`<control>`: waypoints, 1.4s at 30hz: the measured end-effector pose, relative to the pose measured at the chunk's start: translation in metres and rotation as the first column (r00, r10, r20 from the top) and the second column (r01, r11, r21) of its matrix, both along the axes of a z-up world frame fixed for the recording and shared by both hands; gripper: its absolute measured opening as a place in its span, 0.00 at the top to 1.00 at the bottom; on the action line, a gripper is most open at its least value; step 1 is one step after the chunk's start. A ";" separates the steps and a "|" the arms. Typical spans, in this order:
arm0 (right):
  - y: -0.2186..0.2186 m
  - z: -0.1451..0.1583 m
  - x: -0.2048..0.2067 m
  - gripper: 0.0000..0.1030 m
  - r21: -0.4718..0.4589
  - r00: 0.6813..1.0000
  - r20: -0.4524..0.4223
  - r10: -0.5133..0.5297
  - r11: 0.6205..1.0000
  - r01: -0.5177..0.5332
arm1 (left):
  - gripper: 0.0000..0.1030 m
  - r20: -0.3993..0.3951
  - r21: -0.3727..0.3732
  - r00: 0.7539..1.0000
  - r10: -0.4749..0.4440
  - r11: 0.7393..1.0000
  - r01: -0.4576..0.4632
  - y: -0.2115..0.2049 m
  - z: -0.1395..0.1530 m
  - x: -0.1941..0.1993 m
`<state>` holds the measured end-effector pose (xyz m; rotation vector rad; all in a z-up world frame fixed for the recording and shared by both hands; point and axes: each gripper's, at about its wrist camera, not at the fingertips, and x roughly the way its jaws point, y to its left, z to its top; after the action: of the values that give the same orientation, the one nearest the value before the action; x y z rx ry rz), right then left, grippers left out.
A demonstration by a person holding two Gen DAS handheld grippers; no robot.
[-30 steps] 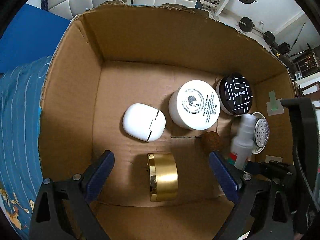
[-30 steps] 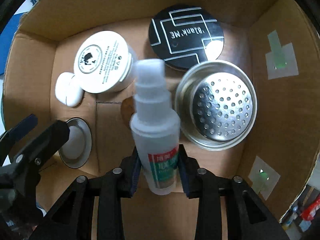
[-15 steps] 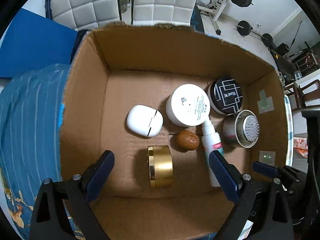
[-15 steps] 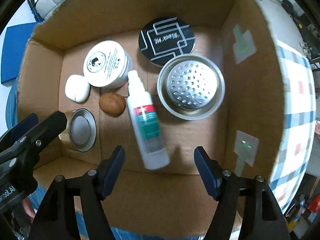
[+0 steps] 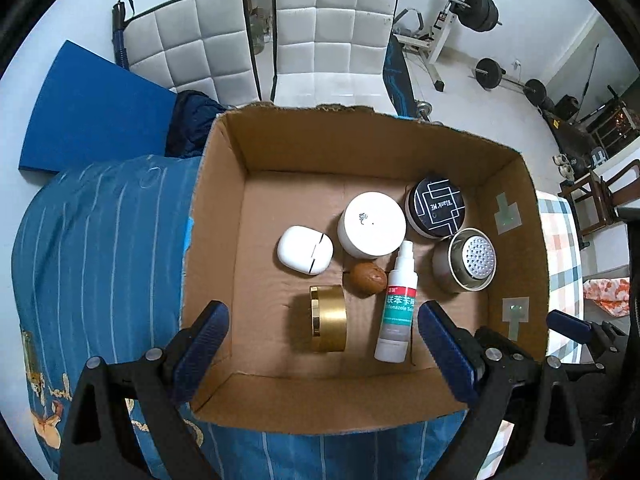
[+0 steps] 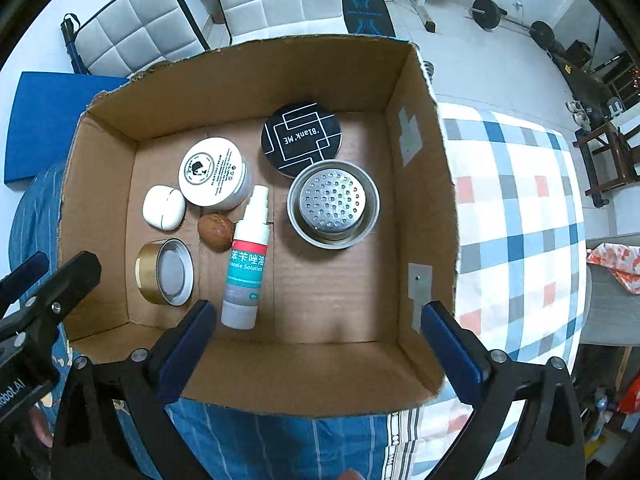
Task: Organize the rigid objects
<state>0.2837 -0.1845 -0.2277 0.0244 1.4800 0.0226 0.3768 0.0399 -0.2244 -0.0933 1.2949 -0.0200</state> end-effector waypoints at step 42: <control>-0.058 0.296 -0.249 0.00 0.100 0.885 0.466 0.001 0.994 -0.054 | 0.06 0.382 0.028 0.924 0.021 0.999 -0.034 -0.032 0.260 -0.237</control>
<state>0.0347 -0.2425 0.0687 0.0823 0.9941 0.1259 0.1402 0.0074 0.0359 -0.0739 0.9026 0.0074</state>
